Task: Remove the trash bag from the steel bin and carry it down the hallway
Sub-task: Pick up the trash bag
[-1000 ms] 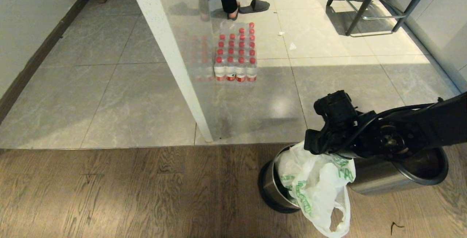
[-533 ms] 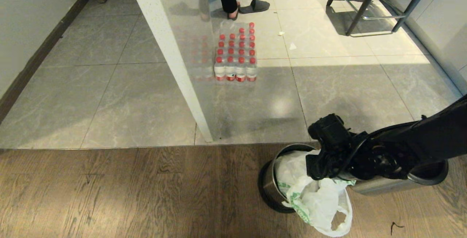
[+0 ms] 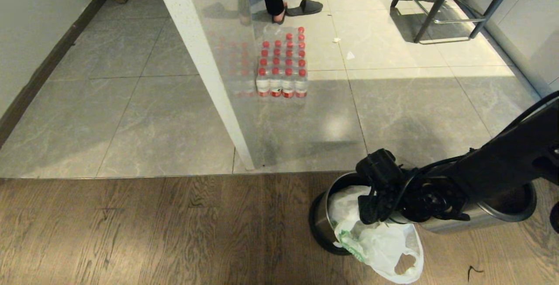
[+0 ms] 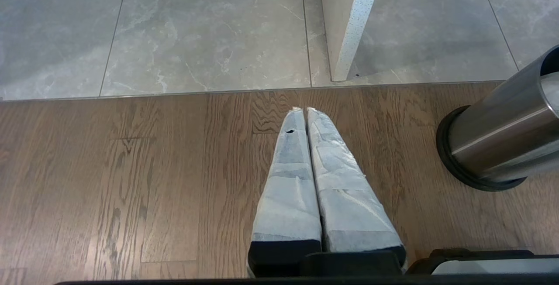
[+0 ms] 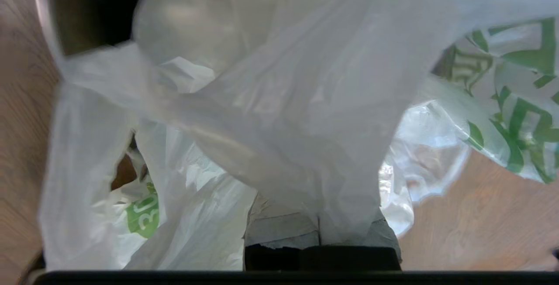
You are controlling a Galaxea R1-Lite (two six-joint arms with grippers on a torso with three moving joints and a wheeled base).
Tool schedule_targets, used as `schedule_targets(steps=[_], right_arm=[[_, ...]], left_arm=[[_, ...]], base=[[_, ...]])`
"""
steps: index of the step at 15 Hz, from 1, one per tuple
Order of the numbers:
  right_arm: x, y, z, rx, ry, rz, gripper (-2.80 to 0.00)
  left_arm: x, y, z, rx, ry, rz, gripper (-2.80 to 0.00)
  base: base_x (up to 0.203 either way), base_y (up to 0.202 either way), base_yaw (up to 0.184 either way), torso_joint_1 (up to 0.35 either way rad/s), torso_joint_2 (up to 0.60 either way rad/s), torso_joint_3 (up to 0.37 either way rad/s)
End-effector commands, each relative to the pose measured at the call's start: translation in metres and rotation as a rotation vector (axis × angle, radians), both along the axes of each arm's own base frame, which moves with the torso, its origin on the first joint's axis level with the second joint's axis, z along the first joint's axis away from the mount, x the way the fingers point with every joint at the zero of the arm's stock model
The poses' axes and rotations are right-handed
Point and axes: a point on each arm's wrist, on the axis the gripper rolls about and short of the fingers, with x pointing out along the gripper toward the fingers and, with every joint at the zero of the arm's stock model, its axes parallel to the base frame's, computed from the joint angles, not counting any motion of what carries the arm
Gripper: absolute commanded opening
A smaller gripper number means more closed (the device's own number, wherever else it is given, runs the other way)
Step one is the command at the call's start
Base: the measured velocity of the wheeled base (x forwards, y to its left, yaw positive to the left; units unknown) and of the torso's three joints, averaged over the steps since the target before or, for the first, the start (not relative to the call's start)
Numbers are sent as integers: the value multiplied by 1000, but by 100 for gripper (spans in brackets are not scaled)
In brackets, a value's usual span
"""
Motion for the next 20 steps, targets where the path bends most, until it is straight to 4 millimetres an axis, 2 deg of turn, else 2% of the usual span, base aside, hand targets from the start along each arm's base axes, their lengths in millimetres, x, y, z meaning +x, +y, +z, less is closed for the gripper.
schedule_targets(steps=[1,9,12,14,17,20], right_arm=[[3,2,0,3,-9,2,-2],[3,8,18,-30,-75,67,0],[-2,4,10,-57,-33,60,0],[-14,-3,1,-110,36,50,0],[-15,-3,4,9,28,-75,0],[-19,-5,9,105,34,-130,0]], left_arm=[[0,0,0,-1,-1,0,-280],[0,0,0,-1,-1,0,-280],[0,0,0,-1,-1,0,-280],[0,0,0,0,-1,0,-280],[0,0,0,-1,-1,0,-280],[0,0,0,-1,-1,0,-280]], base=[[0,0,0,0,0,0],[0,0,0,0,0,0],[0,0,0,0,0,0],[0,0,0,0,0,0],[0,0,0,0,0,0],[0,0,0,0,0,0]])
